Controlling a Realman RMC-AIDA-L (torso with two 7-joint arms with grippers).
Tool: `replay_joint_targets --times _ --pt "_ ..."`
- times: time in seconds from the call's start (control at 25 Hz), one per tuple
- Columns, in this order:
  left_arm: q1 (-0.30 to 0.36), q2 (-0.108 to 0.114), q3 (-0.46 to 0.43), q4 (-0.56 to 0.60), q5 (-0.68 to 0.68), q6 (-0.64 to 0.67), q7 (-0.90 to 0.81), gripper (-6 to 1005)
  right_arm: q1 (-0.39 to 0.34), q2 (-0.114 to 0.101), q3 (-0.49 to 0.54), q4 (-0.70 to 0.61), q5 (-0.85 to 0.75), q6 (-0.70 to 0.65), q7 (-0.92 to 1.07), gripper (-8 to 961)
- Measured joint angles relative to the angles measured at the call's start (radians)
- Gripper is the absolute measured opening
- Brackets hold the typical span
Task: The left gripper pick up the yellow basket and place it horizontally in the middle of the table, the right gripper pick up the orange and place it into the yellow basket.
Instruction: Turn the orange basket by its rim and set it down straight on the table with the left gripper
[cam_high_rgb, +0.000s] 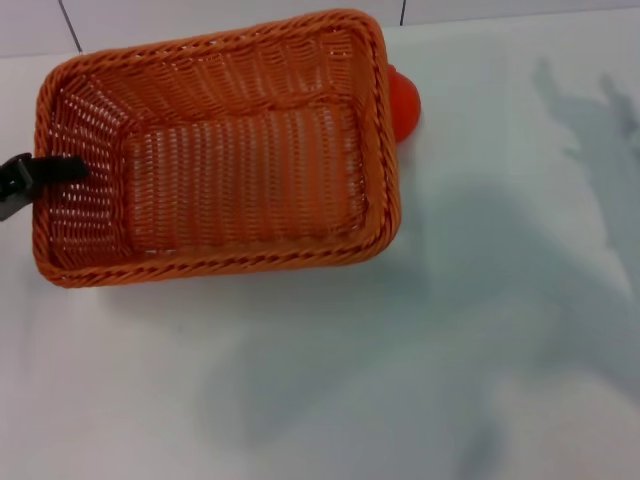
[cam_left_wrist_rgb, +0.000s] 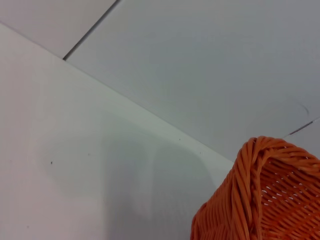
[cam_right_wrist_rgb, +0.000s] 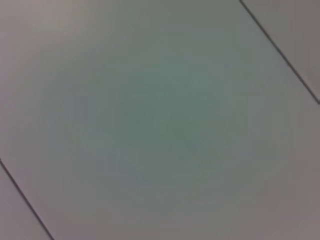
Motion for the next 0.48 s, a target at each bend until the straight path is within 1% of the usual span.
replay_joint_targets --times 0.48 --pt "0.011 -0.001 -0.001 -0.03 -0.006 0.008 -0.009 152 -0.002 0.0 0.002 0.0 0.0 0.008 0.0 869"
